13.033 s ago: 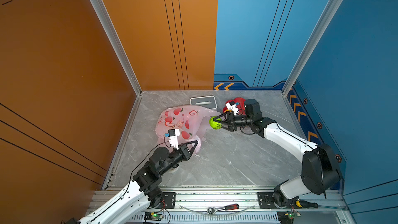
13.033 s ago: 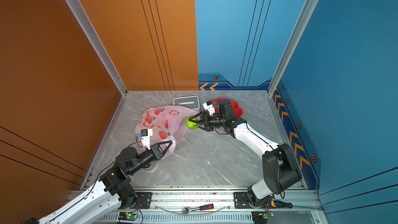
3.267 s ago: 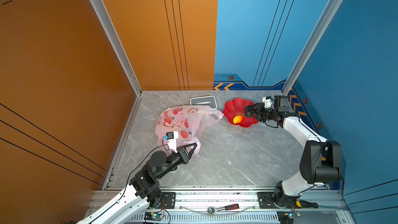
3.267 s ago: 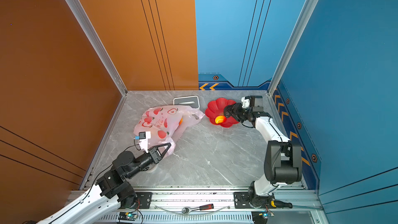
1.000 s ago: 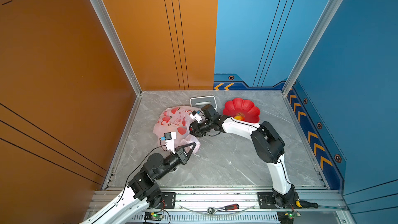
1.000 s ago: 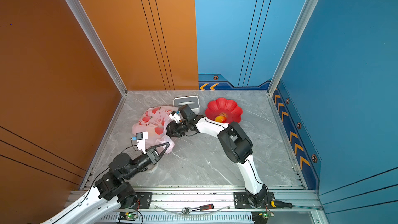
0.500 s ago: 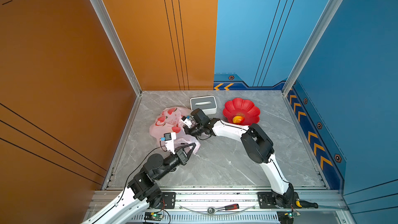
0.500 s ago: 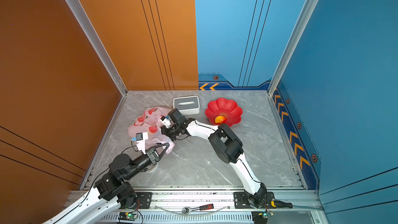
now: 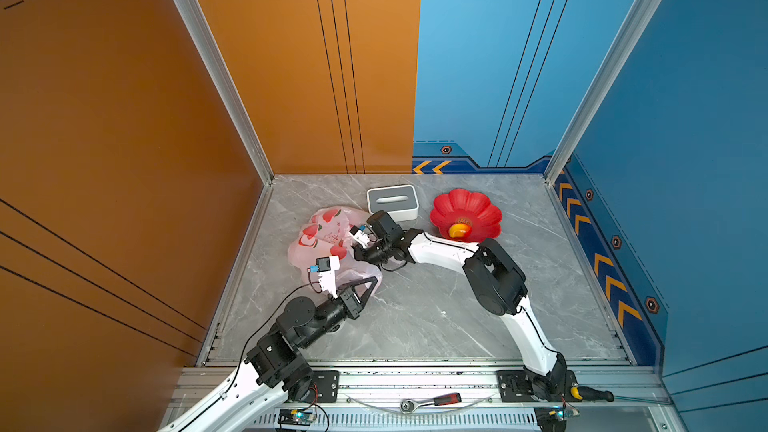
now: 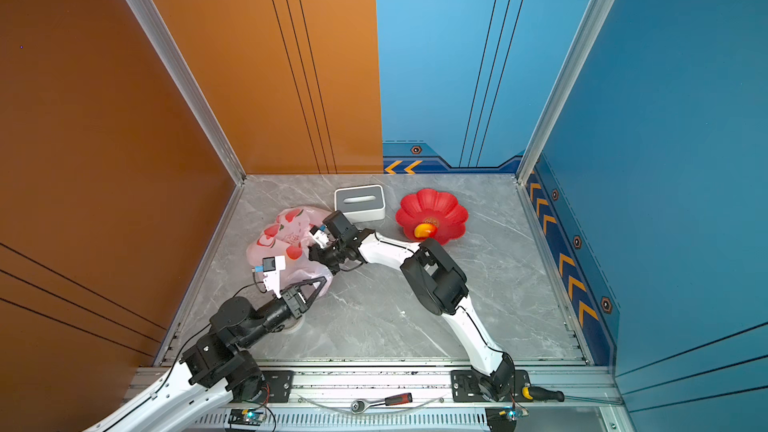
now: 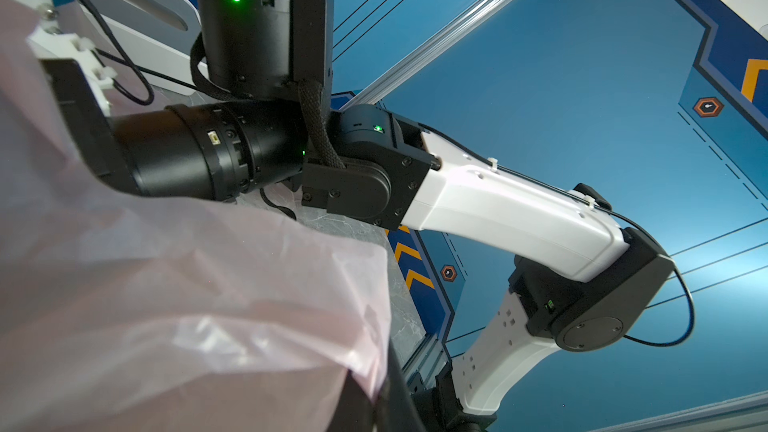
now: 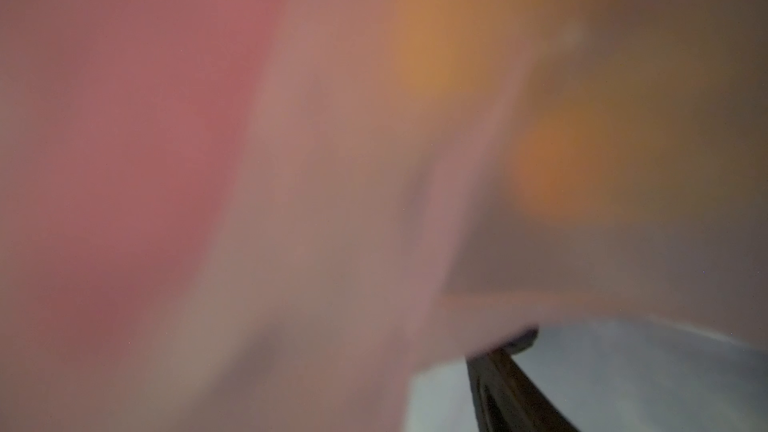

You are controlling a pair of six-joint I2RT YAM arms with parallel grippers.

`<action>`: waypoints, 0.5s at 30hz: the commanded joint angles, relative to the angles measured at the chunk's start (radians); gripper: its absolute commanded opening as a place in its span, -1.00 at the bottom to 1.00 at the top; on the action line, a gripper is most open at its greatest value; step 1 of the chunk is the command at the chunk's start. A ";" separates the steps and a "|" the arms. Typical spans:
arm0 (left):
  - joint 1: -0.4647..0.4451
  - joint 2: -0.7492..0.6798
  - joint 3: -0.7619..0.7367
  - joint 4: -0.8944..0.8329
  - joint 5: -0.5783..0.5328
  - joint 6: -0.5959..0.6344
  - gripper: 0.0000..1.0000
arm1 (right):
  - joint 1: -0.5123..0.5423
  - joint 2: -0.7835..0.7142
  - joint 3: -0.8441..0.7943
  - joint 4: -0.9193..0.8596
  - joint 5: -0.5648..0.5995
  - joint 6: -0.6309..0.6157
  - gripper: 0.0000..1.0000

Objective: Place the fruits into the plastic bag
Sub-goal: 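Push the right gripper into the bag and release the avocado, then withdraw the empty right gripper from the bag toward the red bowl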

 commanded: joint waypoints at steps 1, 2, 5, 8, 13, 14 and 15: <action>-0.012 -0.009 -0.008 -0.007 -0.021 -0.004 -1.00 | 0.002 0.009 0.016 -0.017 -0.016 -0.006 0.39; -0.013 -0.008 -0.007 -0.007 -0.021 -0.003 -1.00 | 0.003 0.007 0.013 -0.019 -0.015 -0.008 0.39; -0.013 -0.010 -0.007 -0.009 -0.021 -0.003 -1.00 | -0.003 -0.007 -0.005 -0.017 -0.003 -0.016 0.39; -0.013 -0.018 -0.007 -0.016 -0.024 -0.003 -1.00 | -0.025 -0.051 -0.045 -0.067 0.065 -0.064 0.39; -0.014 -0.042 -0.007 -0.036 -0.031 -0.001 -1.00 | -0.050 -0.148 -0.025 -0.411 0.466 -0.318 0.39; -0.013 -0.047 -0.007 -0.042 -0.033 0.000 -1.00 | -0.046 -0.163 -0.007 -0.482 0.593 -0.369 0.39; -0.013 -0.051 -0.006 -0.048 -0.035 0.002 -1.00 | -0.043 -0.178 0.004 -0.526 0.701 -0.410 0.40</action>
